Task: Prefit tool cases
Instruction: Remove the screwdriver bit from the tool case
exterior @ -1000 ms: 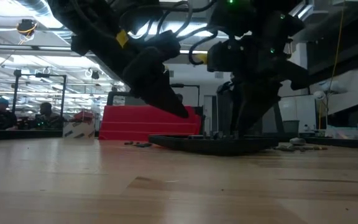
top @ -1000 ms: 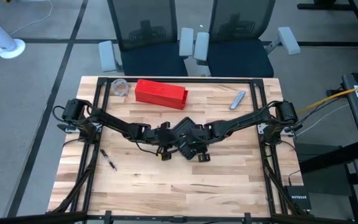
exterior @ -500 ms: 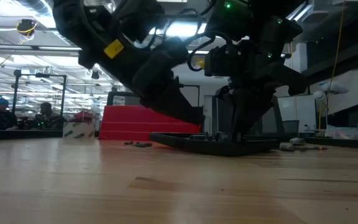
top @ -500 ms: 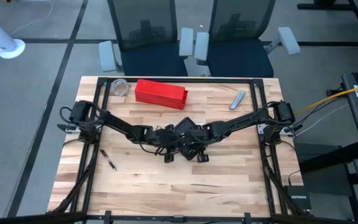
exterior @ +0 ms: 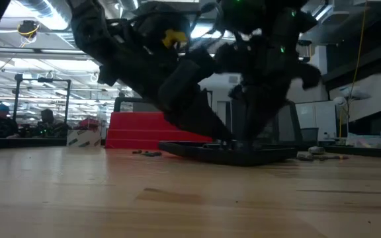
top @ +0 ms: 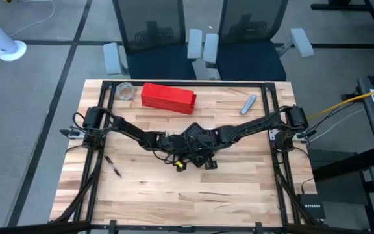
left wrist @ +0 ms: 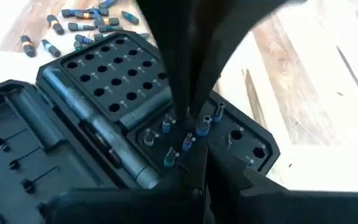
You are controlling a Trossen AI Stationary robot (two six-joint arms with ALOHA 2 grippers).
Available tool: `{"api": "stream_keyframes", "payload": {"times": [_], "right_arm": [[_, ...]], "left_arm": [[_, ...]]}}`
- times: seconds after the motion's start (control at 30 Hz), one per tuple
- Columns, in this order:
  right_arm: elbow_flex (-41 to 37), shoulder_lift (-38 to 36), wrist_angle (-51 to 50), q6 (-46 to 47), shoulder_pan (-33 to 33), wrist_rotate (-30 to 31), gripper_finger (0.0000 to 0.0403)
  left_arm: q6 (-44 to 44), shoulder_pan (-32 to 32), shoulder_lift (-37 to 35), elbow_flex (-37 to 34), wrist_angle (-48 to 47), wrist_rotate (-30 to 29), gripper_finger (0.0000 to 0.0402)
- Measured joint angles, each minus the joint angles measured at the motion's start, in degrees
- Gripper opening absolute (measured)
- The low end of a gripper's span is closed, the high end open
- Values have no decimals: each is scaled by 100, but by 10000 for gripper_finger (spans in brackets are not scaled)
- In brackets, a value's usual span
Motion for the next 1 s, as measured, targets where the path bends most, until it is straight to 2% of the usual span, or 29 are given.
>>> {"api": "stream_keyframes", "payload": {"times": [0.13,0.3,0.4,0.5,0.63,0.8,0.9,1.0], "right_arm": [[394,-118,-1,-47,-17,106,1],[482,-431,-942,-51,-256,659,0],[117,-865,-1454,52,-604,876,0],[-604,-1414,-1527,345,-1025,913,0],[-1569,-2213,-1026,878,-1534,571,0],[-2271,-2527,-373,1176,-1688,142,4],[-2392,-2506,-339,1184,-1690,149,25],[-2388,-2479,-292,1184,-1690,154,69]], "left_arm": [[152,13,7,12,-19,2,0],[-29,3,7,15,-95,-10,0],[-140,3,-18,17,-196,-12,0],[-76,-8,-67,8,-243,-17,0],[177,5,-170,-3,-378,-75,0],[204,133,-195,-5,-417,-96,0],[315,194,-240,-15,-432,-128,0],[516,239,-322,-23,-483,-133,0]]}}
